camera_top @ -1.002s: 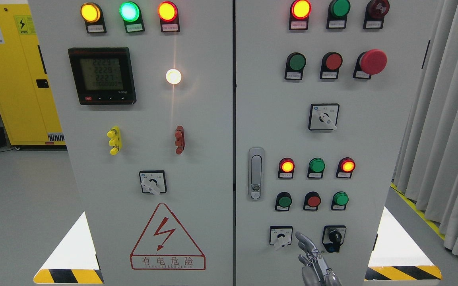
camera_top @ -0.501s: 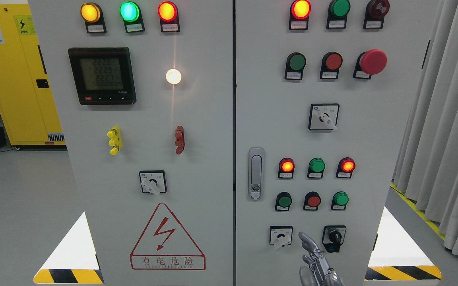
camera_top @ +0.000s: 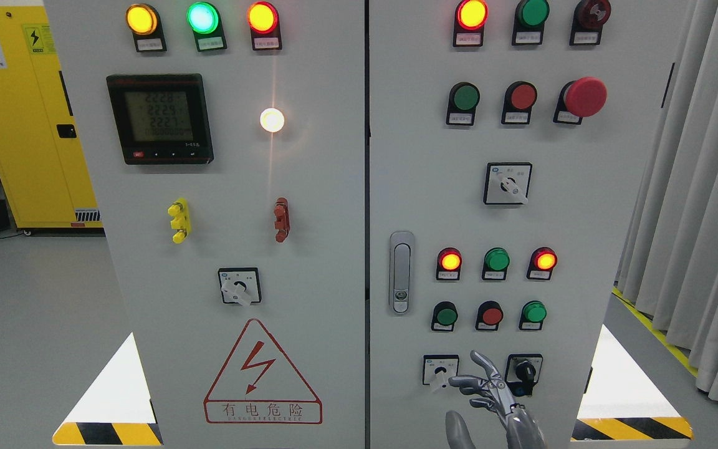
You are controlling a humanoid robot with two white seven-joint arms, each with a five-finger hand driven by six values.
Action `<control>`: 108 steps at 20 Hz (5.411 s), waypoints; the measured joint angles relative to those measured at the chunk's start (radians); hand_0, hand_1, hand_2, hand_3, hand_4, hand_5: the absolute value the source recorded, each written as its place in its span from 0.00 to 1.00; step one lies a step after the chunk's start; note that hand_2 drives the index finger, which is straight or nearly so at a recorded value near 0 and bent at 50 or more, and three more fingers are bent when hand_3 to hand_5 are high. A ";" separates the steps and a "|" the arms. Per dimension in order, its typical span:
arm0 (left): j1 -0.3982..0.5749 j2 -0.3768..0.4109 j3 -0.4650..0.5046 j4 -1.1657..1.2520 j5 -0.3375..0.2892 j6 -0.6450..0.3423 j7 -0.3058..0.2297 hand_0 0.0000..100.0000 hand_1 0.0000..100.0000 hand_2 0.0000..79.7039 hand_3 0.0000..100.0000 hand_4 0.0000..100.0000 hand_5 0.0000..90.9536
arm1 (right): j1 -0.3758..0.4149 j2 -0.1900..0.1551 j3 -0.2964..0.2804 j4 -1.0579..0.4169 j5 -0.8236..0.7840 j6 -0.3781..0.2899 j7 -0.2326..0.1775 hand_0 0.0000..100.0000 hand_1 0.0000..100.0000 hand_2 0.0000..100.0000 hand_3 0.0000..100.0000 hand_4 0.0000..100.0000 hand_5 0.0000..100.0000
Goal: Release door handle
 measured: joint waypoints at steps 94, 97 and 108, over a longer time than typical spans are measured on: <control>0.000 0.000 0.000 0.000 0.000 0.005 0.000 0.12 0.56 0.00 0.00 0.00 0.00 | -0.315 0.062 0.162 0.305 0.895 0.181 -0.133 0.58 0.34 0.00 1.00 1.00 1.00; 0.000 0.000 0.000 0.000 0.000 0.005 0.000 0.12 0.56 0.00 0.00 0.00 0.00 | -0.317 0.062 0.162 0.308 0.896 0.181 -0.132 0.58 0.34 0.00 1.00 1.00 1.00; 0.000 0.000 0.000 0.000 0.000 0.005 0.000 0.12 0.56 0.00 0.00 0.00 0.00 | -0.323 0.062 0.159 0.319 0.897 0.181 -0.132 0.59 0.34 0.00 1.00 1.00 1.00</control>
